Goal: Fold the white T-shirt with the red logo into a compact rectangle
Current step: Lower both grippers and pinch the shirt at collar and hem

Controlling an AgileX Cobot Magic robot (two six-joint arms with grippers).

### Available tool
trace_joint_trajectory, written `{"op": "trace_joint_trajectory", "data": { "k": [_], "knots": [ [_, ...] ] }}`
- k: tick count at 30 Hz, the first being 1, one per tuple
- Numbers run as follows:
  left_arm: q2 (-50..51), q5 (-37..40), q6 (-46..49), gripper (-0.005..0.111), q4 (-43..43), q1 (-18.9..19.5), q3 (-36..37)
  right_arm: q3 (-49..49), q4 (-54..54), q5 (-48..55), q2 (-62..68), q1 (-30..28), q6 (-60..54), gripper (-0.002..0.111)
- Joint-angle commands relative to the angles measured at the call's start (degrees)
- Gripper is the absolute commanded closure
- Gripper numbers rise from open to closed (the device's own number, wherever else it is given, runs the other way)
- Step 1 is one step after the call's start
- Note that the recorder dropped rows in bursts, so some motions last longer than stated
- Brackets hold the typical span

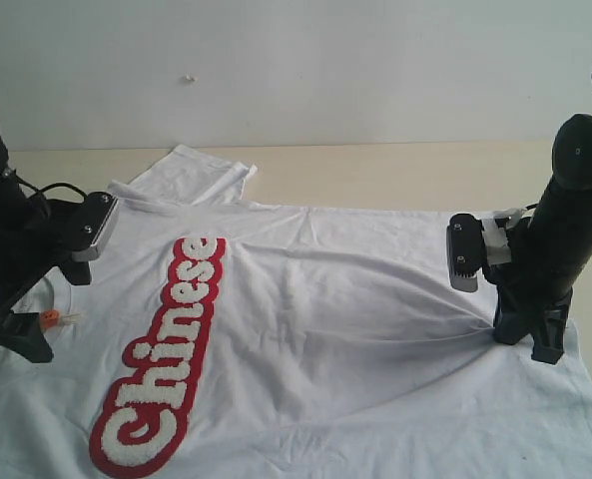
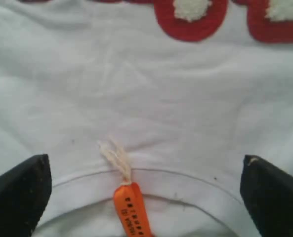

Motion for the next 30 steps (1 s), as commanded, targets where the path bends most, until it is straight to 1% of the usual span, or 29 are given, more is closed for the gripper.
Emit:
{"op": "trace_joint_trajectory", "data": {
  "k": [1,4,7,11,15,19,23,30],
  "knots": [
    [0.34,0.97,-0.05,0.002,-0.4,0.11,-0.29,1.66,-0.85,-1.05,3.74,0.0,0.17,0.108],
    [1.01,0.86,-0.26,0.002,0.72,0.11,-0.29,1.66,-0.85,-1.05,3.74,0.0,0.17,0.108],
    [2.5,0.44,-2.21,0.002,2.67,0.11,-0.17,1.66,-0.85,-1.05,3.74,0.0,0.17,0.108],
    [3.72,-0.16,-4.96,0.002,3.19,0.11,-0.17,1.66,-0.85,-1.05,3.74,0.0,0.17,0.108],
    [4.37,-1.11,-4.94,0.002,4.1,0.11,-0.17,1.66,-0.85,-1.2,3.74,0.0,0.17,0.108],
    [5.78,-2.8,-5.35,0.002,4.24,0.11,-0.17,1.66,-0.85,-1.2,3.74,0.0,0.17,0.108],
    [7.39,-5.77,-8.41,0.002,4.24,0.11,-0.17,1.66,-0.73,-1.34,3.74,0.0,1.25,0.108],
    [10.0,-4.7,-9.53,0.002,2.79,0.11,-0.17,1.66,-0.73,-1.34,3.74,0.0,2.32,0.108]
  ]
}}
